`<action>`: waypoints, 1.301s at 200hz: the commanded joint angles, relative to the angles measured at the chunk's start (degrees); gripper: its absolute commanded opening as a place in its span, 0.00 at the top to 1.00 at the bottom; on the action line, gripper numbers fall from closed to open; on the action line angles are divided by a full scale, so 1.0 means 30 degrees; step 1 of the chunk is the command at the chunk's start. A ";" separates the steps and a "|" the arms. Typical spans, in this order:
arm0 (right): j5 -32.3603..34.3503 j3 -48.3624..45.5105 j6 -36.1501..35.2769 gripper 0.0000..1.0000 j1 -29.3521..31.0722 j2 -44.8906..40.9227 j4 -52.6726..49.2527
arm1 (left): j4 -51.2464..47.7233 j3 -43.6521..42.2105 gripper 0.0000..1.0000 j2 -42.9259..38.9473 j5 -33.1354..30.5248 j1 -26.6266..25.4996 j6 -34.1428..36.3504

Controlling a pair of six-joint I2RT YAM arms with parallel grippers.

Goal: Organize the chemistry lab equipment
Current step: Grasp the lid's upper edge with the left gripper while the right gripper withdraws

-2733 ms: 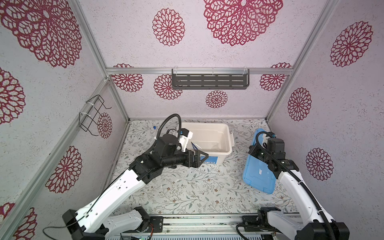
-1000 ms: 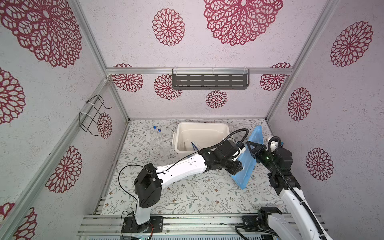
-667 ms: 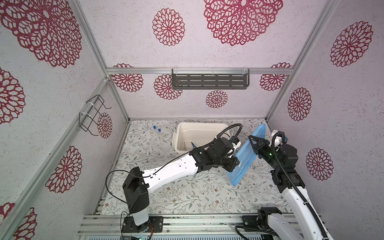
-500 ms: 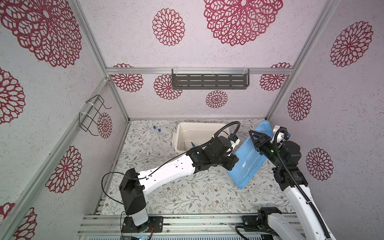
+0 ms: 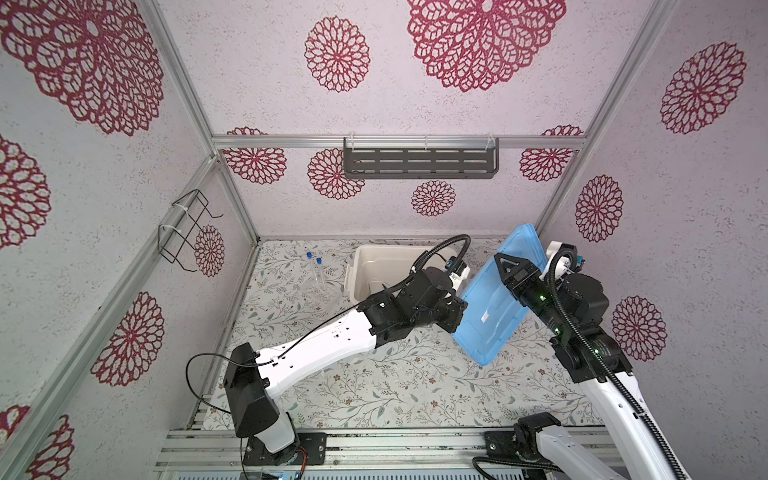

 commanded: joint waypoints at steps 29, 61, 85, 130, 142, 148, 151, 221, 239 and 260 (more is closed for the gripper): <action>0.1609 0.1013 -0.0875 0.49 0.1194 -0.0163 0.0357 | 0.1001 0.0414 0.91 -0.1861 -0.3339 0.1558 0.1392; 0.0940 0.1260 -0.0684 0.48 0.1646 0.0525 0.0789 | 0.0794 0.0434 0.89 -0.3103 -0.6185 0.2160 0.3773; -0.1479 0.1839 -0.0654 0.47 0.2051 0.1545 0.2891 | 0.0726 0.0631 0.88 -0.4050 -0.9282 0.2464 0.6376; -0.2562 0.4630 -0.0835 0.45 0.2719 0.3611 0.2824 | 0.2074 0.0499 0.87 -0.5655 -1.1357 0.3373 1.0592; -0.2624 0.4391 -0.0111 0.44 0.2710 0.3782 0.3714 | 0.2696 -0.0220 0.88 -0.5892 -1.1702 0.3341 1.2440; -0.2681 0.4129 0.0662 0.43 0.2729 0.3826 0.4347 | 0.2740 -0.0484 0.88 -0.6015 -1.1817 0.3303 1.3177; -0.2709 0.3970 0.1194 0.43 0.2713 0.3836 0.4714 | 0.2773 -0.0613 0.89 -0.6089 -1.1895 0.3308 1.3422; -0.1804 0.5754 0.3601 0.37 0.2974 0.4796 0.3677 | 0.5185 -0.3402 0.88 -0.7309 -1.3644 0.3336 1.8651; -0.1804 0.5442 0.3970 0.33 0.3033 0.5117 0.4521 | 0.5581 -0.3946 0.89 -0.7062 -1.4344 0.3312 2.0422; -0.2039 0.4690 0.4103 0.28 0.3033 0.5406 0.5938 | 0.6404 -0.4567 0.89 -0.7056 -1.4219 0.3313 2.1500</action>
